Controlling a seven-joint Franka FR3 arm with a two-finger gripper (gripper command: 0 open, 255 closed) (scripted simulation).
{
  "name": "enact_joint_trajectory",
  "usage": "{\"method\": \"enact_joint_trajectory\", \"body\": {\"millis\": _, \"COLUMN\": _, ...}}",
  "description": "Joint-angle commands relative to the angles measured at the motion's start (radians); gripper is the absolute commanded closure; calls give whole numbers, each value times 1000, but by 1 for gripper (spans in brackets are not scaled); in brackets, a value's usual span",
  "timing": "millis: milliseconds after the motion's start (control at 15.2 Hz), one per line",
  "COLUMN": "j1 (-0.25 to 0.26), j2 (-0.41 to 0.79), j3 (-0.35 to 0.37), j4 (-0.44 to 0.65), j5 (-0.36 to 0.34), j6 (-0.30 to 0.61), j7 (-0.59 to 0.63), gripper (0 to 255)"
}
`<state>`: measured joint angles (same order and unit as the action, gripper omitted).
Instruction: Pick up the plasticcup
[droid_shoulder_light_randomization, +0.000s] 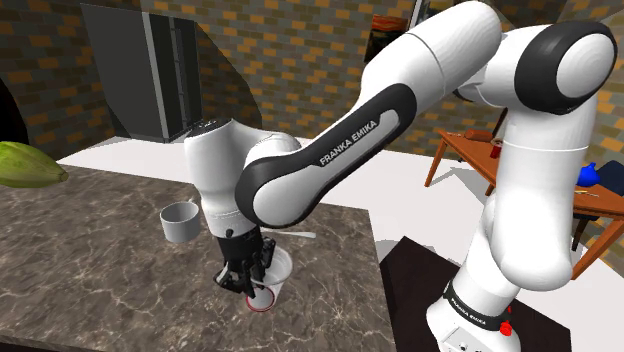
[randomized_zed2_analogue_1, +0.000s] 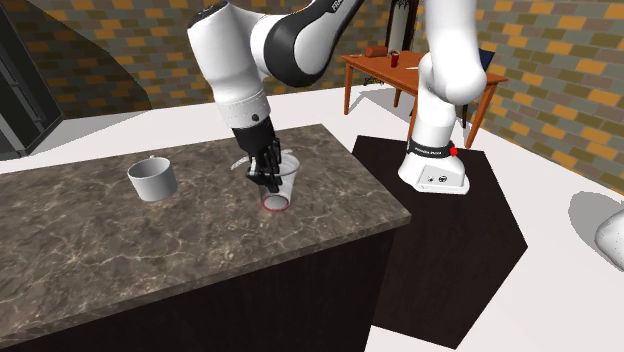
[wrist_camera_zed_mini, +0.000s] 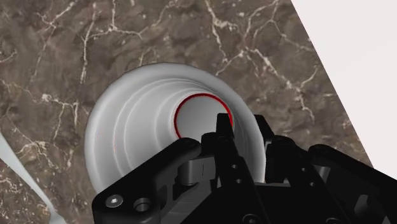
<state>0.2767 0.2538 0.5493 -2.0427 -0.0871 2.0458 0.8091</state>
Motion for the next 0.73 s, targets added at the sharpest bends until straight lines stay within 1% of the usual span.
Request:
{"method": "enact_joint_trajectory", "body": {"millis": 0, "j1": -3, "j2": -17, "j3": 4, "j4": 11, "j5": 11, "j6": -26, "j7": -6, "gripper": 255}}
{"method": "enact_joint_trajectory", "body": {"millis": 594, "j1": -14, "j2": -82, "j3": 14, "j4": 64, "j5": 48, "j6": -134, "j7": -28, "gripper": 255}}
{"method": "enact_joint_trajectory", "body": {"millis": 660, "j1": -14, "j2": -83, "j3": 14, "j4": 65, "j5": 49, "j6": -136, "j7": -28, "gripper": 255}}
